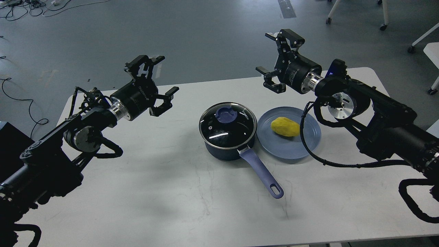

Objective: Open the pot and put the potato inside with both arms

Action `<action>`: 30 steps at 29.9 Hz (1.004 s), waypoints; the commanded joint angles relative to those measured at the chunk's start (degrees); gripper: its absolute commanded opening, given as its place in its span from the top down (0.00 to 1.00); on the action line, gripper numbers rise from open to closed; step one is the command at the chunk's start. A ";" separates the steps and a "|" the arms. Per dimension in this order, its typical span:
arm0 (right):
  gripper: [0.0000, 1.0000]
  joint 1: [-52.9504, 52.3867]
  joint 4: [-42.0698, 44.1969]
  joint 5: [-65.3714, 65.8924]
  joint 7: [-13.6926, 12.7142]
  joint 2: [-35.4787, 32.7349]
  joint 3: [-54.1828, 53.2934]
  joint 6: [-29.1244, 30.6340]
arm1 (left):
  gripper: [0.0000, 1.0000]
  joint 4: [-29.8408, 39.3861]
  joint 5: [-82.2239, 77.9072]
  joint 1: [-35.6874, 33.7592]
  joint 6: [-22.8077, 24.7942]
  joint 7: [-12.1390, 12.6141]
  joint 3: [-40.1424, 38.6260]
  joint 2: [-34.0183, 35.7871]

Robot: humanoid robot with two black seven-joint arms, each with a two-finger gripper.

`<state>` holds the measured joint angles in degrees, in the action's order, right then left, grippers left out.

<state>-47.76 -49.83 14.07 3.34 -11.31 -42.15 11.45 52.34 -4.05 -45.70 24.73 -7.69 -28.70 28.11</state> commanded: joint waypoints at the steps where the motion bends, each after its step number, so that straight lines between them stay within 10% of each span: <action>1: 0.00 -1.98 0.26 0.00 -0.26 -0.02 0.84 -0.02 | 0.02 0.04 -0.26 1.14 0.58 -0.83 0.31 1.33; 30: 0.00 -3.57 0.43 0.08 -1.14 0.50 4.01 -0.73 | 0.02 1.27 1.76 2.02 -4.96 -0.39 -2.85 -4.90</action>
<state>-51.49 -49.32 14.15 2.20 -10.73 -38.10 10.72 52.86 -2.29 -44.34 19.73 -8.10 -31.51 23.36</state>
